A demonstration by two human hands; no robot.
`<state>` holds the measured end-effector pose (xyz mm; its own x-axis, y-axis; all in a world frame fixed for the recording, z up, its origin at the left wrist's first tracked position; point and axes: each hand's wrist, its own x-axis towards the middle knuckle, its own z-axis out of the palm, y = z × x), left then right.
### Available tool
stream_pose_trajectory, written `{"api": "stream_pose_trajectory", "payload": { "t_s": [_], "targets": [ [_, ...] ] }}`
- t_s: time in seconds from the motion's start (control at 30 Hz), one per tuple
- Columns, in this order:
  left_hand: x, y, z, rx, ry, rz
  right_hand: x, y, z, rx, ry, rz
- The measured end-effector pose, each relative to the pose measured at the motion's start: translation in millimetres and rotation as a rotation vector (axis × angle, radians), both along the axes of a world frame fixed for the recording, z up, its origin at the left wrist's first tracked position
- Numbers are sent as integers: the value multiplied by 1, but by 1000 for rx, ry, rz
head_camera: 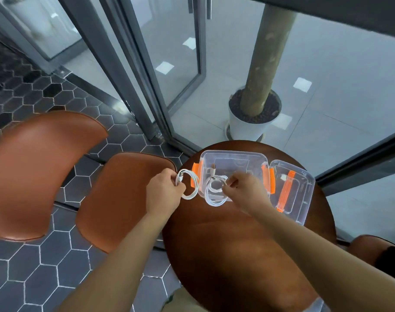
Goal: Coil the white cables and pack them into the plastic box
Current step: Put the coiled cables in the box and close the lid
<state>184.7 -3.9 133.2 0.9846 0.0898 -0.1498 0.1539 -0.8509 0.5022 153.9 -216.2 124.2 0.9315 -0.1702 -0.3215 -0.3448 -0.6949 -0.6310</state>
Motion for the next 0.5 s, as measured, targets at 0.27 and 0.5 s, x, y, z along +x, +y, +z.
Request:
{"api": "stream_pose_trajectory", "payload": {
  "t_s": [0.27, 0.5],
  "targets": [
    [34, -74, -15, 73, 7, -208, 29, -55, -5, -77, 71, -107],
    [59, -107, -51, 193, 59, -324, 49, -76, -28, -218, 173, -86]
  ]
}}
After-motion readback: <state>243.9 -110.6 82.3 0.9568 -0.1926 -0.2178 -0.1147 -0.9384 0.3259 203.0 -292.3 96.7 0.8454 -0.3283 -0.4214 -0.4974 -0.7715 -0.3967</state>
